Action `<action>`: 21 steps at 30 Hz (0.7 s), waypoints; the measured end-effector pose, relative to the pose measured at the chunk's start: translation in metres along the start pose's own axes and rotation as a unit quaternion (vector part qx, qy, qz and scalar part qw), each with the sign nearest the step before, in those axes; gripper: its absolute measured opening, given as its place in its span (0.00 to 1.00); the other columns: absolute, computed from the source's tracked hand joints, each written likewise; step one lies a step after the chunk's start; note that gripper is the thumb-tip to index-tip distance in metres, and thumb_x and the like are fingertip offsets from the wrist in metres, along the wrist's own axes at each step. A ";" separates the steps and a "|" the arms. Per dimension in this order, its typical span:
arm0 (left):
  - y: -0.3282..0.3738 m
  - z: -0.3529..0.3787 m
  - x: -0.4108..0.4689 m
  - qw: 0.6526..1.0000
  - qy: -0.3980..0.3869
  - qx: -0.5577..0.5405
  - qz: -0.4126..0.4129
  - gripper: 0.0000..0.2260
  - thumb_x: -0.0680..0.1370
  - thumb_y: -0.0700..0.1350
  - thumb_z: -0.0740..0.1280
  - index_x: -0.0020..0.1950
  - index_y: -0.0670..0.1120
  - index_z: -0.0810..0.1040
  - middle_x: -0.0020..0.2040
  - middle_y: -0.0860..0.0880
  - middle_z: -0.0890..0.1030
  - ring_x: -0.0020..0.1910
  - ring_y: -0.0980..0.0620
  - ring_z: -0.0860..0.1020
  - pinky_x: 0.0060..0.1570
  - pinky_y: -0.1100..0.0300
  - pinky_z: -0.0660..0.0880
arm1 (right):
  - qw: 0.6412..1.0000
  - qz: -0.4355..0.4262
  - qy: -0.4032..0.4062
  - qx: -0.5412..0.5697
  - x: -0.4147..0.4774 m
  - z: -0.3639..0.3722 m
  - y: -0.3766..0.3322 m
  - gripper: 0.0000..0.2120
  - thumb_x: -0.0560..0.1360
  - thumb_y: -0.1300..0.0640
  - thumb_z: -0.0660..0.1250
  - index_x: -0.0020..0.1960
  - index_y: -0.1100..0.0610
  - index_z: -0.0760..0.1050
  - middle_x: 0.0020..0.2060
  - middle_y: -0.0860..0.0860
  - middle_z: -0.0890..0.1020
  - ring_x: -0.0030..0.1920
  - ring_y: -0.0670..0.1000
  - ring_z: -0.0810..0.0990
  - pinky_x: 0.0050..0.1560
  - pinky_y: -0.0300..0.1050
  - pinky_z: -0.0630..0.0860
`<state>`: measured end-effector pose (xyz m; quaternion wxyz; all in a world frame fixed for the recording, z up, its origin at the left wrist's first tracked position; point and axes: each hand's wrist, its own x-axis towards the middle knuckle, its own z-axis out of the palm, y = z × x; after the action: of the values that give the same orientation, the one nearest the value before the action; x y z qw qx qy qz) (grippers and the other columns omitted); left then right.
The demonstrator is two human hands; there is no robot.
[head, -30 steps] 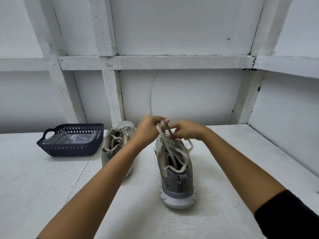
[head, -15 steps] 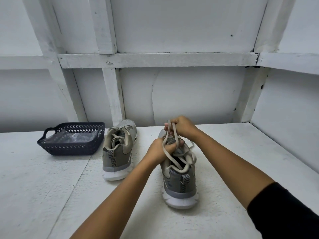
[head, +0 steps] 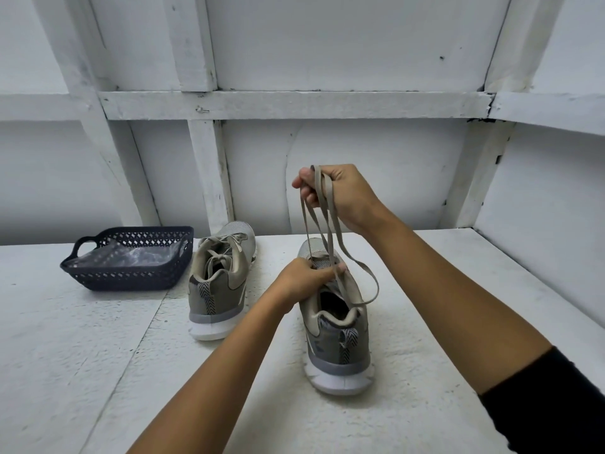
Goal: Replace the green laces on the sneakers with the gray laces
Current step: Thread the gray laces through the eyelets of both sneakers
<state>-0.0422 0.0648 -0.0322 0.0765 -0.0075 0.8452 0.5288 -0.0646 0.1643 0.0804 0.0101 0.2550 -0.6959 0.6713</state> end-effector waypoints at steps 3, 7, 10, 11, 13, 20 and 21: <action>0.000 0.000 0.002 1.000 -0.004 0.005 -0.002 0.22 0.69 0.61 0.72 0.44 0.41 0.80 0.41 0.44 0.80 0.39 0.49 0.77 0.45 0.53 0.76 | 1.000 0.003 0.000 0.016 0.001 0.001 0.004 0.12 0.79 0.59 0.63 0.39 0.62 0.78 0.29 0.51 0.76 0.30 0.46 0.73 0.35 0.34 0.73; 0.001 0.001 0.000 1.000 -0.007 0.014 0.003 0.23 0.70 0.61 0.70 0.45 0.40 0.80 0.39 0.45 0.79 0.38 0.49 0.76 0.44 0.52 0.75 | 1.000 0.010 -0.006 0.016 -0.001 0.000 0.004 0.12 0.79 0.59 0.62 0.40 0.62 0.78 0.29 0.51 0.76 0.30 0.46 0.73 0.36 0.36 0.72; 0.004 -0.009 0.000 0.998 -0.028 0.062 -0.008 0.25 0.75 0.61 0.64 0.50 0.38 0.79 0.43 0.44 0.78 0.41 0.50 0.74 0.45 0.56 0.72 | 1.000 0.017 -0.011 -0.017 -0.009 -0.005 0.003 0.12 0.79 0.59 0.62 0.40 0.62 0.78 0.30 0.52 0.75 0.28 0.44 0.73 0.33 0.34 0.73; 0.005 -0.016 0.001 0.997 -0.039 0.065 -0.021 0.23 0.77 0.59 0.62 0.51 0.38 0.79 0.45 0.44 0.78 0.43 0.50 0.74 0.47 0.57 0.72 | 0.999 0.023 -0.015 -0.028 -0.013 -0.009 0.004 0.12 0.79 0.59 0.61 0.40 0.62 0.77 0.30 0.52 0.75 0.28 0.44 0.73 0.32 0.33 0.72; 0.013 -0.032 0.004 0.997 -0.045 0.037 -0.048 0.15 0.79 0.50 0.60 0.53 0.39 0.78 0.47 0.44 0.77 0.44 0.50 0.72 0.46 0.59 0.70 | 0.997 0.035 -0.024 -0.064 -0.023 -0.015 0.007 0.12 0.80 0.59 0.61 0.41 0.62 0.77 0.31 0.52 0.75 0.28 0.44 0.72 0.32 0.33 0.71; 0.044 -0.057 0.034 0.993 0.058 0.088 0.046 0.11 0.78 0.38 0.59 0.57 0.41 0.78 0.48 0.45 0.78 0.46 0.49 0.74 0.36 0.62 0.69 | 0.976 0.108 -0.133 -0.131 -0.065 -0.026 0.019 0.11 0.78 0.59 0.64 0.38 0.58 0.80 0.27 0.49 0.78 0.28 0.43 0.75 0.31 0.32 0.70; 0.045 -0.054 0.040 0.989 0.052 0.122 0.068 0.12 0.78 0.38 0.59 0.57 0.42 0.79 0.47 0.45 0.79 0.46 0.48 0.75 0.36 0.62 0.69 | 0.970 0.117 -0.161 -0.141 -0.070 -0.026 0.020 0.12 0.77 0.58 0.65 0.37 0.56 0.81 0.29 0.51 0.78 0.30 0.44 0.75 0.32 0.33 0.71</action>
<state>-0.0928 0.0394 0.0257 -0.0035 0.0318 0.9050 0.4242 -0.0192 0.2118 0.0392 -0.1448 0.2729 -0.8010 0.5129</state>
